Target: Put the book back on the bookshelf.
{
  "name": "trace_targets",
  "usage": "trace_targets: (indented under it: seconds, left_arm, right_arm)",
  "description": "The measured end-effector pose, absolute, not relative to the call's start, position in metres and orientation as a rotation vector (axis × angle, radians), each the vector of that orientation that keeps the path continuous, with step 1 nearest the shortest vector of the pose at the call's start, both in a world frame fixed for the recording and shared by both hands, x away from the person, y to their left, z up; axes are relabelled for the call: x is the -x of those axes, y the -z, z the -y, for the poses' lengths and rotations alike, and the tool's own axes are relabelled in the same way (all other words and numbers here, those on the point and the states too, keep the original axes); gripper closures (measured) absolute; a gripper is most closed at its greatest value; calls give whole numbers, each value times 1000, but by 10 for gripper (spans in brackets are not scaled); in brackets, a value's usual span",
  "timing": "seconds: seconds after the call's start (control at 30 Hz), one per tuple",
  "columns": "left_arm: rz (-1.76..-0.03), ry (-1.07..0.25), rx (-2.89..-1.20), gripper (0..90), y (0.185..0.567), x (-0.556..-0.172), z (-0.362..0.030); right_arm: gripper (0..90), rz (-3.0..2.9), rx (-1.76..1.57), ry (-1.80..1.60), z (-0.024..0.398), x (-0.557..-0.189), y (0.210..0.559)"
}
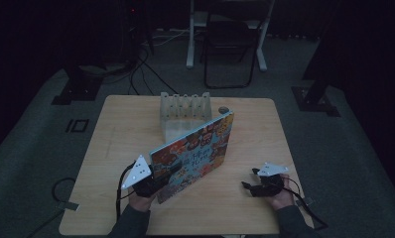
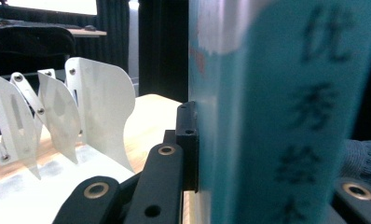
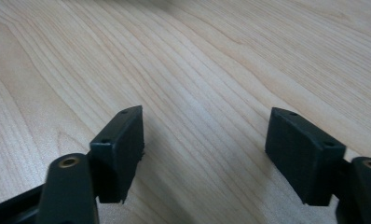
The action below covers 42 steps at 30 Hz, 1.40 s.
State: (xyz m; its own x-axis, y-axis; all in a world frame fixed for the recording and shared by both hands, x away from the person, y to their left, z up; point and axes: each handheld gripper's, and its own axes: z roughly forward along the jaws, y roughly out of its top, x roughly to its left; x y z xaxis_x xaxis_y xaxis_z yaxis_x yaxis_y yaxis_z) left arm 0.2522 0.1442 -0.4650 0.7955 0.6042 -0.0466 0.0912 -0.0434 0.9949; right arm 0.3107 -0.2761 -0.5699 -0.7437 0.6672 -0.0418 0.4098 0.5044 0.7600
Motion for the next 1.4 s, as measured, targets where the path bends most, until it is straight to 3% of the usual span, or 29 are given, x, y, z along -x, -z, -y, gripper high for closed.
trace_targets:
  seconds: [0.53, 1.4]
  left_arm:
    - [-595, -473, -1557, 815, 462, -251, -154]
    - [-631, -506, -1547, 815, 460, -251, -168]
  right_arm:
    - [125, -2464, -941, -1082, 276, -316, 571]
    - [122, -2467, -940, -1080, 275, -316, 571]
